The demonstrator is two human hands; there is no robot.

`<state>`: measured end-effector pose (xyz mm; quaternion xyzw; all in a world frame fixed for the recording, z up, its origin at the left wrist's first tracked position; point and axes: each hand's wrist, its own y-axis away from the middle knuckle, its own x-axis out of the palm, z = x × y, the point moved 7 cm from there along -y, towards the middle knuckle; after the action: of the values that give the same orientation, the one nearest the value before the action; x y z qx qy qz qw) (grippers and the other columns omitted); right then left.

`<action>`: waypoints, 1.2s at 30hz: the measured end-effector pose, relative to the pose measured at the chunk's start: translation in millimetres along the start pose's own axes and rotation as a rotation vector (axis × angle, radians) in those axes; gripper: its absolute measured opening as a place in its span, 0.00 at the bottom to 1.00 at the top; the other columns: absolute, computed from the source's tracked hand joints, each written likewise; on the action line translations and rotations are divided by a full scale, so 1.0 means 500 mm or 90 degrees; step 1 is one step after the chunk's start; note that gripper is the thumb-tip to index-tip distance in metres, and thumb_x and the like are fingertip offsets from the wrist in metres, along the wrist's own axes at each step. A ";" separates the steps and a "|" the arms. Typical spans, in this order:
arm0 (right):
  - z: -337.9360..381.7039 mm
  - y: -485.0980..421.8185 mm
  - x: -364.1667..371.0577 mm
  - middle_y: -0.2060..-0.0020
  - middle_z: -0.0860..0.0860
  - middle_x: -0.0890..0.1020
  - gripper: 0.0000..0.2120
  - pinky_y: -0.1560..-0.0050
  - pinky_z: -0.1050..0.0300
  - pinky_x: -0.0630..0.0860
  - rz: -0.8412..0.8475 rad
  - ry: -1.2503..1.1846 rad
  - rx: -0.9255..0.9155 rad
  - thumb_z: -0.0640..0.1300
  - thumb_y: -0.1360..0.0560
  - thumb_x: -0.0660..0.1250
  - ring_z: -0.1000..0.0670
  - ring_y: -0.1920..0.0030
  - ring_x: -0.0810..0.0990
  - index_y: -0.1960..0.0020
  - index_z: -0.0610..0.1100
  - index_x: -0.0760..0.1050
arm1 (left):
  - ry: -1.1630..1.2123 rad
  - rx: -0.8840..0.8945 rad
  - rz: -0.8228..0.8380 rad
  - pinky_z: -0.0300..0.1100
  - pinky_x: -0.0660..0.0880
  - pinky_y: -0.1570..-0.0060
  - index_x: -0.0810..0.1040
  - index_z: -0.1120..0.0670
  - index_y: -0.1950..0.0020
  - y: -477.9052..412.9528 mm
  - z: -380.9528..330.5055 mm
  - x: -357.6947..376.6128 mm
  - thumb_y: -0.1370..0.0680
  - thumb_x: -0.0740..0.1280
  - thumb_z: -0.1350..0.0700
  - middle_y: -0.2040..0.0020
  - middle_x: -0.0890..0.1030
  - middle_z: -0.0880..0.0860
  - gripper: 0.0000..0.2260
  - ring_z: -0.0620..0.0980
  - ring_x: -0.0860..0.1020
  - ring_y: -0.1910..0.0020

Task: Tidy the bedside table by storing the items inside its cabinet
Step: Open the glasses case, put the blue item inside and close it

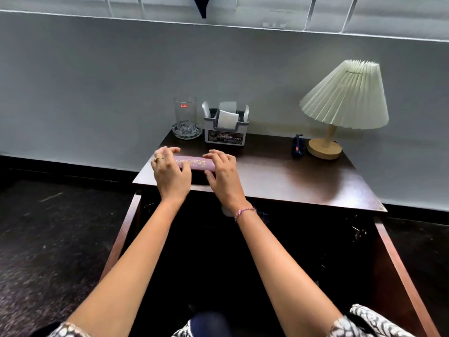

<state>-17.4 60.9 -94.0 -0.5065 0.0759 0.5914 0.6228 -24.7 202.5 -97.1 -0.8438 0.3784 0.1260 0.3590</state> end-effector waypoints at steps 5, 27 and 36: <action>-0.052 -0.021 0.047 0.27 0.45 0.62 0.30 0.27 0.57 0.55 0.178 -0.017 0.060 0.39 0.27 0.68 0.44 0.28 0.62 0.27 0.43 0.62 | -0.045 -0.126 0.116 0.51 0.61 0.34 0.68 0.62 0.35 -0.029 0.054 0.039 0.24 0.59 0.62 0.36 0.71 0.66 0.17 0.63 0.67 0.34; -0.283 0.082 -0.200 0.40 0.43 0.77 0.26 0.35 0.58 0.70 0.052 -0.077 0.194 0.36 0.33 0.75 0.47 0.38 0.76 0.35 0.39 0.74 | 0.263 0.136 0.513 0.36 0.73 0.42 0.77 0.61 0.41 0.027 -0.107 0.213 0.31 0.74 0.64 0.42 0.79 0.60 0.19 0.49 0.76 0.45; -0.266 0.092 -0.179 0.40 0.49 0.76 0.30 0.38 0.56 0.71 0.021 0.120 0.222 0.58 0.31 0.71 0.50 0.39 0.75 0.34 0.45 0.71 | 0.334 0.079 0.519 0.25 0.75 0.56 0.79 0.58 0.46 0.027 -0.089 0.208 0.32 0.76 0.62 0.54 0.80 0.56 0.16 0.46 0.78 0.58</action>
<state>-13.5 -103.9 -119.9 -0.4424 0.2435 0.5296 0.6815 33.5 108.0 -122.7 -0.6072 0.7626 0.0163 0.2224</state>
